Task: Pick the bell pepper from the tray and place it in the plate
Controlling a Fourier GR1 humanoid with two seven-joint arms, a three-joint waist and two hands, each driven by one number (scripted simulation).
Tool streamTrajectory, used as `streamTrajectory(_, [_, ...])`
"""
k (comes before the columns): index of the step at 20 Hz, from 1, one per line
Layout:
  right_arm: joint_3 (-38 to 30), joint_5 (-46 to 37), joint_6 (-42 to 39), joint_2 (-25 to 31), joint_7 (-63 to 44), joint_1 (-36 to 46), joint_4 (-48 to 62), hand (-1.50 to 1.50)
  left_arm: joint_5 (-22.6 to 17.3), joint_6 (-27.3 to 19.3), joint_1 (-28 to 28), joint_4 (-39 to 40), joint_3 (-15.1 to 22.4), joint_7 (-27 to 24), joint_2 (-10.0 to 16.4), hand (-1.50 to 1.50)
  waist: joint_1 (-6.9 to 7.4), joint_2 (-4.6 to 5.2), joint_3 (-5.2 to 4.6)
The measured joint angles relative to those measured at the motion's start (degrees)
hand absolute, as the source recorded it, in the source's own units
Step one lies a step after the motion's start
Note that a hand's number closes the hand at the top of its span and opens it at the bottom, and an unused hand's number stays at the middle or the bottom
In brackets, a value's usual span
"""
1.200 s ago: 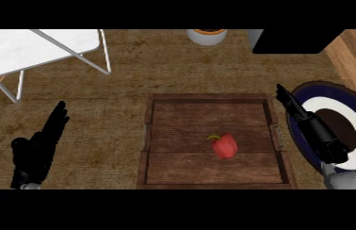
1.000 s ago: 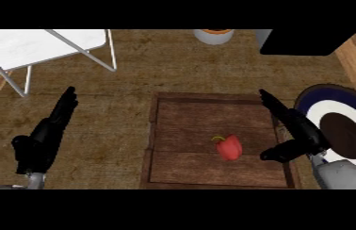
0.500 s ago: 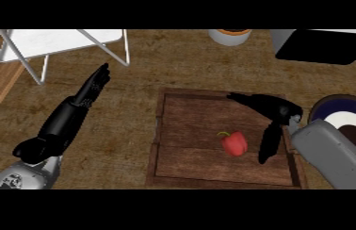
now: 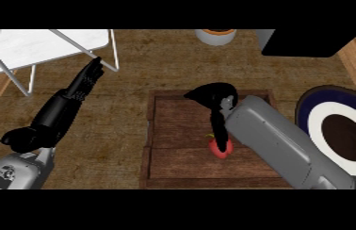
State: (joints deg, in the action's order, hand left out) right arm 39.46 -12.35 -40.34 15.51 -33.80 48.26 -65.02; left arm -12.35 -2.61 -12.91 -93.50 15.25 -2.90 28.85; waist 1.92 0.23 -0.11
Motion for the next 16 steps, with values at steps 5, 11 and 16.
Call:
streamTrajectory(5, [-4.23,6.19,-6.50,-6.02,-11.16,4.87,6.06,-1.50,0.53,0.61,0.65,1.70,-0.87,-1.43,-0.78,0.00,-1.11,-0.23,0.00])
streamTrajectory(11, [-5.82,9.76,-10.98,-8.61,-14.02,10.17,14.79,-1.50,1.10,1.40,0.80,2.96,-1.95,-2.14,-0.95,0.00,-1.29,-0.24,0.02])
streamTrajectory(16, [-6.68,9.83,-13.63,-7.94,-14.60,14.28,20.41,-1.50,1.52,1.78,0.83,2.05,-2.43,-1.13,-1.33,0.00,-1.31,-0.27,0.05])
